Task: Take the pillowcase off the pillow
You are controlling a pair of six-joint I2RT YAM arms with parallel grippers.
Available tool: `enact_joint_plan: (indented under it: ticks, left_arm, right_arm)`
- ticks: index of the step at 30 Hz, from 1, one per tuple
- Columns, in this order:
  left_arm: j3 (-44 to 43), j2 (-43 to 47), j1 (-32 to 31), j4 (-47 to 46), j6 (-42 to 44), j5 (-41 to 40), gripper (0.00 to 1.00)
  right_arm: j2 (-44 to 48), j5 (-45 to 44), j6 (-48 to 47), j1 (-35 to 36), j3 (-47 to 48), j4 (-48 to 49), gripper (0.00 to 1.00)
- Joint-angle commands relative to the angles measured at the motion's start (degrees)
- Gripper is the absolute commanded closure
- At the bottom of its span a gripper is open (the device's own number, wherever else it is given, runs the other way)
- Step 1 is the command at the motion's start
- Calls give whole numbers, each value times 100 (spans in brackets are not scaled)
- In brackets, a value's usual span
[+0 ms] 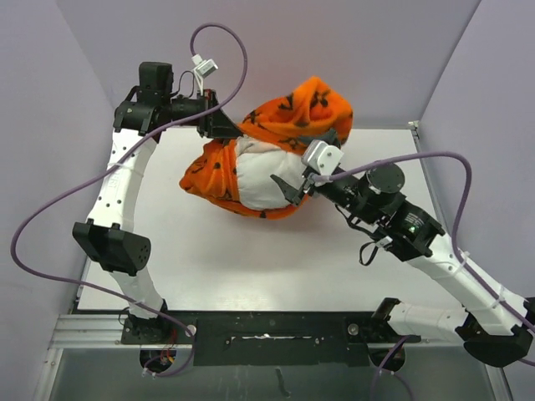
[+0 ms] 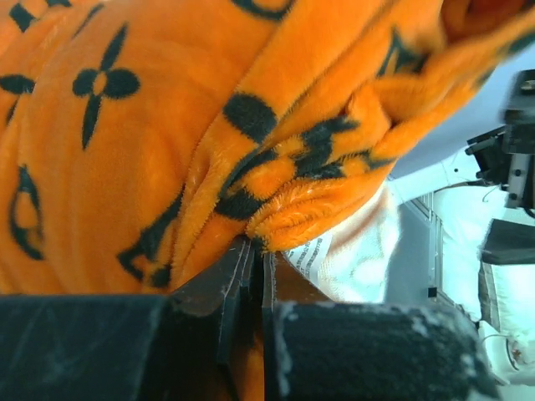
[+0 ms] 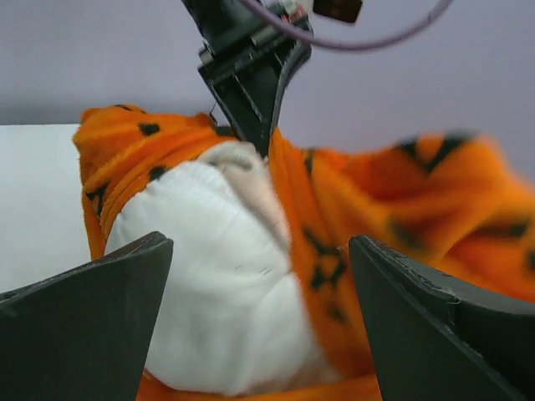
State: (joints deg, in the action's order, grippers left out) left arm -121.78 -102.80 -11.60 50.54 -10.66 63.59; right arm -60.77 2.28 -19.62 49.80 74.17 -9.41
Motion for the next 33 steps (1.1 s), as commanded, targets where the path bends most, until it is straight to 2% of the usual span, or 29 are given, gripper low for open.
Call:
enact_joint_plan:
  ticks: [1,4,7,9,13,15,17,20,27,33]
  left_arm:
    - [-594,-255,-119,-47,-284,-226,100]
    - [-794,-294,-213,83,-235,-342,100]
    - [-830,-249,-228,123,-192,-500,100]
    - [-830,-205,-240,162,-105,-601,100]
    - [-883,-192,-293,213,-94,-578,100]
    - [-956,-217,-331,224,-115,-552,100]
    - [-1043,-239,-370,248,-142,-502,100]
    - [-1153,-239,-419,332,-137,-484,100]
    - [-1243,-196,-527,422,-136,-458,100]
    - [-1250,-224,-620,273,-329,-325,100]
  right_arm:
    - [-270,563,-1174,323,957,-862,8]
    - [-845,581,-1817,693,1654,-1729,6]
    - [-1198,909,-1814,731,2116,-2384,6]
    - [-1249,1057,-1697,883,2051,-2406,8]
    - [-1403,205,-1697,1704,1471,-1924,9]
    - [-1560,-571,-1737,1977,1150,-1340,9]
    - [-1697,-1221,-1874,2050,875,-872,8]
    - [-1698,-1580,-2064,2021,538,-106,6]
    - [-1691,-1530,-2215,1441,602,358,3]
    - [-2067,-1334,-1897,1110,711,461,1]
